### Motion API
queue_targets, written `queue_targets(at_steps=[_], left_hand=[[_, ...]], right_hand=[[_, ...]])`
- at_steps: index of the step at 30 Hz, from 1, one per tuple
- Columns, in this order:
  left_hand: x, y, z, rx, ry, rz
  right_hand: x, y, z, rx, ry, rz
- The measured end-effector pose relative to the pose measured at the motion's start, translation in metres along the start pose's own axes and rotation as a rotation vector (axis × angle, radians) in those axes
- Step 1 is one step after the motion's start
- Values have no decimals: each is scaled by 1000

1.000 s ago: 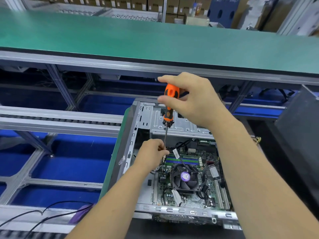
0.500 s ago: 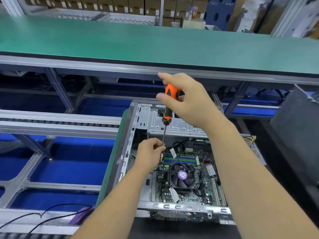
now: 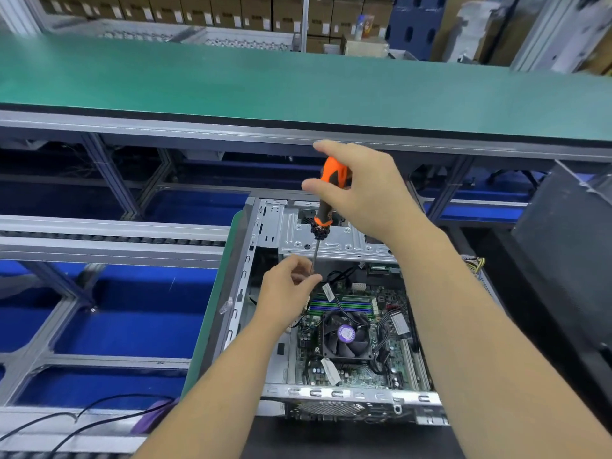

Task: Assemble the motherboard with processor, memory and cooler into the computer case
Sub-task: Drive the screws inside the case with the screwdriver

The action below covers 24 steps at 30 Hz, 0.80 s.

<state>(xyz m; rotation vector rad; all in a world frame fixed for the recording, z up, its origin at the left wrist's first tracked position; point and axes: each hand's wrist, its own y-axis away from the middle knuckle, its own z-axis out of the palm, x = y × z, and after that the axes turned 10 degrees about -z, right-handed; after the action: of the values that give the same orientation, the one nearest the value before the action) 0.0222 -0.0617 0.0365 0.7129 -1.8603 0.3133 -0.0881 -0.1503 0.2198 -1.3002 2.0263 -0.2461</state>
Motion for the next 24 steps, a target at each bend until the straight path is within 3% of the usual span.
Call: queue_targets(at_steps=[3,7,11,15,19,22,24], left_hand=[[0,-2,0,36,-23,3],[-1,-2,1,29,31,-10],[-2,-3,2,24,39,-3],[1,-1,3,34,62,11],[-1,-1,2,31,86,18],[0,-2,3,32,104,16],[1,-3,2,61,133,-11]], right_hand=[[1,1,0,-29,-150,2],[-1,-1,-1,28,36,4],[-3,1,2,-60,-110,-21],[-4,-2,3,32,124,-36],[-3,3,5,-9,-83,-45],[-1,-1,5,70,68,-34],[-2,-1,6,73,31,-46]])
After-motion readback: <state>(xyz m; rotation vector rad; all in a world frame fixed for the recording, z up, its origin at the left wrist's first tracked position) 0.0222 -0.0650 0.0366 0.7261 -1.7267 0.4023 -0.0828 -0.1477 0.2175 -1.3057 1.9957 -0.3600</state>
